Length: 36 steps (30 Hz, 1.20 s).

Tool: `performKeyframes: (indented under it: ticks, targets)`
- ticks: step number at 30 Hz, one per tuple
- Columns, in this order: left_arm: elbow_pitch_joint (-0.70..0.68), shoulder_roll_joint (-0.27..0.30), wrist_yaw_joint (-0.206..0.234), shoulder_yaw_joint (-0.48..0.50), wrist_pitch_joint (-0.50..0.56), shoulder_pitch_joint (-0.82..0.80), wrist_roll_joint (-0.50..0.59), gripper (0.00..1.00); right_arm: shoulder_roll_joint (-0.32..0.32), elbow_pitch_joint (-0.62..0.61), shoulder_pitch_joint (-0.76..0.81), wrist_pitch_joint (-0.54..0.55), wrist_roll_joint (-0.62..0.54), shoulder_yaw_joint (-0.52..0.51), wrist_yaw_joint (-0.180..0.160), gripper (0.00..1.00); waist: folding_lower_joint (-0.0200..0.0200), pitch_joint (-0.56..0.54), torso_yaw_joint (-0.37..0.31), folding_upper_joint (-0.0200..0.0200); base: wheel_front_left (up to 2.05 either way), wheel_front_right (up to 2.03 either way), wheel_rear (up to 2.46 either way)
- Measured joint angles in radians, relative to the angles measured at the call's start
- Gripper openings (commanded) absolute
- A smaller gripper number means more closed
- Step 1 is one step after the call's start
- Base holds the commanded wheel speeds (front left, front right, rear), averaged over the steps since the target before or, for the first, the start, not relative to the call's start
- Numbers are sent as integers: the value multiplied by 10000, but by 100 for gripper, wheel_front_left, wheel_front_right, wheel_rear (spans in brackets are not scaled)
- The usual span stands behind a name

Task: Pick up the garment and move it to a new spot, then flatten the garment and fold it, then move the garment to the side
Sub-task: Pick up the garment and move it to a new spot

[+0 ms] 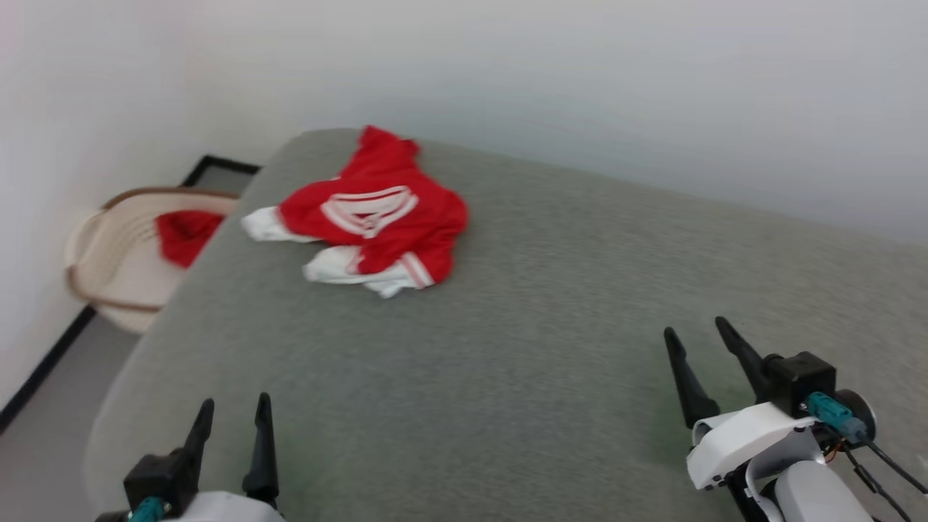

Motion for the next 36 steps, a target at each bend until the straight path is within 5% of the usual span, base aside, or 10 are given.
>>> performKeyframes:
  ticks: [13,27,36]
  targets:
    - [-1266,-261,437,934,0,1130,-393,100,136,865,-1620,-23,637,2192,2,100,-1,234,1899,0,0,0,0]
    - [-1737,-330,669,807,0,1363,-711,100,-128,1170,-2166,-23,1321,2832,2,100,-1,355,2030,0,-2,-2,-2]
    - [-1241,-63,224,151,2,462,-236,100,-194,704,-1387,-23,1170,2019,2,100,0,226,1874,0,0,0,0]
